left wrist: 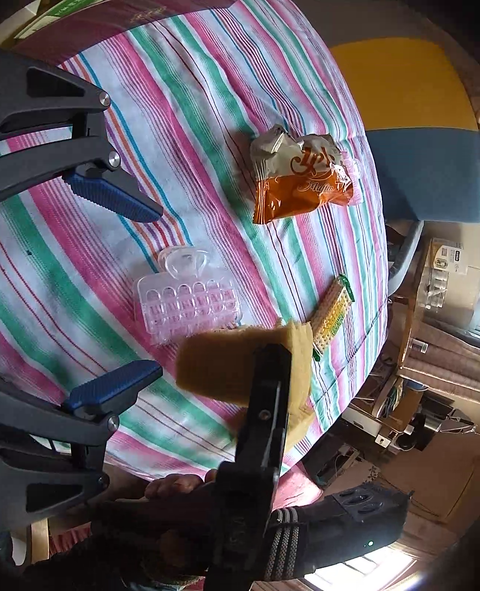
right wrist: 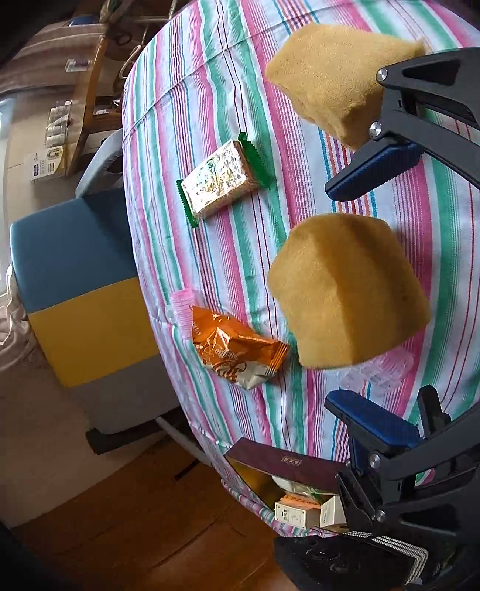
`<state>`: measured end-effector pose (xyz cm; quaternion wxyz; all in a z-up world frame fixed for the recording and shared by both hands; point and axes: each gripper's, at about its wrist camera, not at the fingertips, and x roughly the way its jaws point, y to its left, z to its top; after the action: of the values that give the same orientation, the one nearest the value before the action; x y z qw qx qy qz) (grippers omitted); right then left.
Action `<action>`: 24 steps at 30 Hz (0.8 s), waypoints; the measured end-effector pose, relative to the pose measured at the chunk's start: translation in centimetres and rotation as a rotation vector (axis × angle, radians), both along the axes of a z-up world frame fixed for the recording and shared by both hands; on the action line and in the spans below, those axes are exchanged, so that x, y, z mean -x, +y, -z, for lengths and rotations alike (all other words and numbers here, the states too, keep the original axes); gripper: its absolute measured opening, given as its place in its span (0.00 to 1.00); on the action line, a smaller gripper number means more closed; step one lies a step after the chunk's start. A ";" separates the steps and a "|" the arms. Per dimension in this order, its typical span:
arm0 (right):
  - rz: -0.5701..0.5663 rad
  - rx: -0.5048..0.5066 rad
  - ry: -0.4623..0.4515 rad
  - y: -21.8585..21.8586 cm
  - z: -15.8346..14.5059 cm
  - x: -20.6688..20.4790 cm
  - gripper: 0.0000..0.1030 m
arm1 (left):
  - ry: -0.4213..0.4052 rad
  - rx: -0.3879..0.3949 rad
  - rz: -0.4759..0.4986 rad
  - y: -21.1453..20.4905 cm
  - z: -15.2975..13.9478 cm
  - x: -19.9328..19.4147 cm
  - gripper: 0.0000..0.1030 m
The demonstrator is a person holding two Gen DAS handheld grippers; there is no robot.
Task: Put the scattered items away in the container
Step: 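Grasp a yellow sponge with the right tool while the left tool approaches the pink hair curler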
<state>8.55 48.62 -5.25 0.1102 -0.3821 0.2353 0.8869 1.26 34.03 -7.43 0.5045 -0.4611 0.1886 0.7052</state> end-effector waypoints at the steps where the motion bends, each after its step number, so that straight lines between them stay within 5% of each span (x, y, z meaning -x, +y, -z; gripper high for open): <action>1: 0.027 0.009 0.010 0.7 0.2 -0.3 1.00 | 0.002 0.009 -0.012 0.4 0.2 0.2 0.75; 8: 0.047 0.027 0.062 2.3 0.2 -1.2 1.00 | -0.012 -0.023 0.019 1.7 0.0 0.5 0.76; 12: 0.017 0.018 0.084 2.3 0.2 -1.5 0.90 | 0.010 0.012 0.101 3.4 0.3 0.1 0.76; 18: 0.010 -0.001 0.117 2.9 0.0 -2.3 0.72 | 0.044 0.064 0.110 3.8 1.4 0.1 0.49; 19: 0.012 -0.002 0.122 3.1 -0.1 -2.3 0.71 | 0.041 0.061 0.103 3.6 1.3 0.2 0.38; 24: 0.017 -0.015 0.122 3.4 -0.5 -2.3 0.69 | 0.015 0.056 0.028 2.1 1.2 1.2 0.38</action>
<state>10.81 51.98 -4.74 0.1061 -0.3247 0.2381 0.9092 0.06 36.13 -8.58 0.4998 -0.4670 0.2184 0.6960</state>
